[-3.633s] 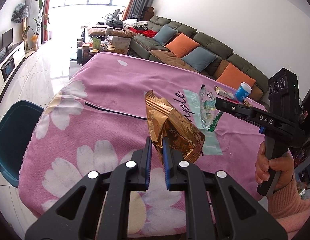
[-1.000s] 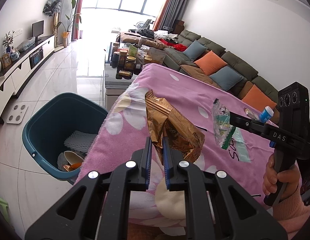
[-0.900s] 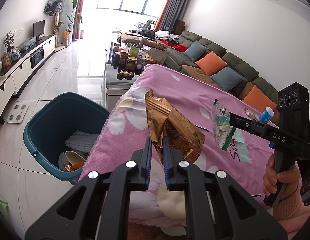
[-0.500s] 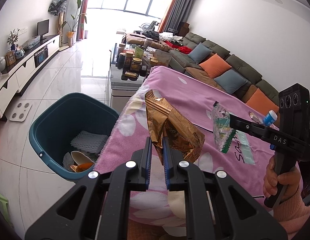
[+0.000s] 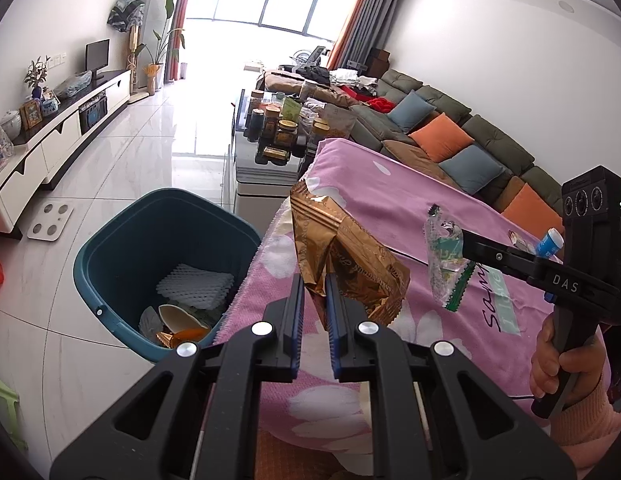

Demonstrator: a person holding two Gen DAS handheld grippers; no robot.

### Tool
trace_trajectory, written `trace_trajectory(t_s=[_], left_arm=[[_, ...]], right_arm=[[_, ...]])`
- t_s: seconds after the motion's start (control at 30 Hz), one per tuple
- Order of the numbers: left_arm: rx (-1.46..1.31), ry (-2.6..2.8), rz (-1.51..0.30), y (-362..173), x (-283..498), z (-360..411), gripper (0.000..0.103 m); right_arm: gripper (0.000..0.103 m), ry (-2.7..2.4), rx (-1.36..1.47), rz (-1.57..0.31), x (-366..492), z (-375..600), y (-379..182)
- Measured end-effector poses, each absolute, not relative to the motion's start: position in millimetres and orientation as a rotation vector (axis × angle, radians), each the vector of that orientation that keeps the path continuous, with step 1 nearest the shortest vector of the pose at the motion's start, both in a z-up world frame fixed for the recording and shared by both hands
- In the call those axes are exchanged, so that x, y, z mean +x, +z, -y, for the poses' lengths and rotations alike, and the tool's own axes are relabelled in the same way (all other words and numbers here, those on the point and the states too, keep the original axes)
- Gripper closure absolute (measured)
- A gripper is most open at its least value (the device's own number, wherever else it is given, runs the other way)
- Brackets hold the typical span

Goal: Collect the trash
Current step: 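Carry the gold wrapper with the left tool while the right tool carries the clear wrapper over the bin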

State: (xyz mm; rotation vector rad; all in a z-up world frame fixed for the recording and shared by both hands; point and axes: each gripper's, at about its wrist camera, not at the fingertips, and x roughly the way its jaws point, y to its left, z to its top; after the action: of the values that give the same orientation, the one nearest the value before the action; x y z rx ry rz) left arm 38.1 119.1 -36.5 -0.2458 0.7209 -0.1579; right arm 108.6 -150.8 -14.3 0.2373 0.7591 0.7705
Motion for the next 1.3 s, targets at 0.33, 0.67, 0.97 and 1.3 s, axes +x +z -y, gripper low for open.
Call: trace_trajectory(t_s=[0.33, 0.67, 0.97, 1.3], left_arm=[[-0.256, -0.127, -0.711, -34.8, 36.2, -128.4, 0.092], [-0.274, -0.089, -0.705, -35.7, 35.0, -142.2, 0.092], [-0.288, -0.066, -0.698, -36.3, 31.6, -150.1, 0.092], [-0.301, -0.038, -0.697, -37.6, 29.3, -157.9, 0.092]], right_arm=[[0.095, 0.791, 0.218, -0.760, 112.2, 138.1, -13.5], [0.095, 0.809, 0.201, -0.761, 115.0, 124.1, -10.8], [0.095, 0.823, 0.185, -0.764, 115.3, 113.4, -7.8], [0.095, 0.840, 0.178, -0.772, 119.5, 102.5, -6.5]])
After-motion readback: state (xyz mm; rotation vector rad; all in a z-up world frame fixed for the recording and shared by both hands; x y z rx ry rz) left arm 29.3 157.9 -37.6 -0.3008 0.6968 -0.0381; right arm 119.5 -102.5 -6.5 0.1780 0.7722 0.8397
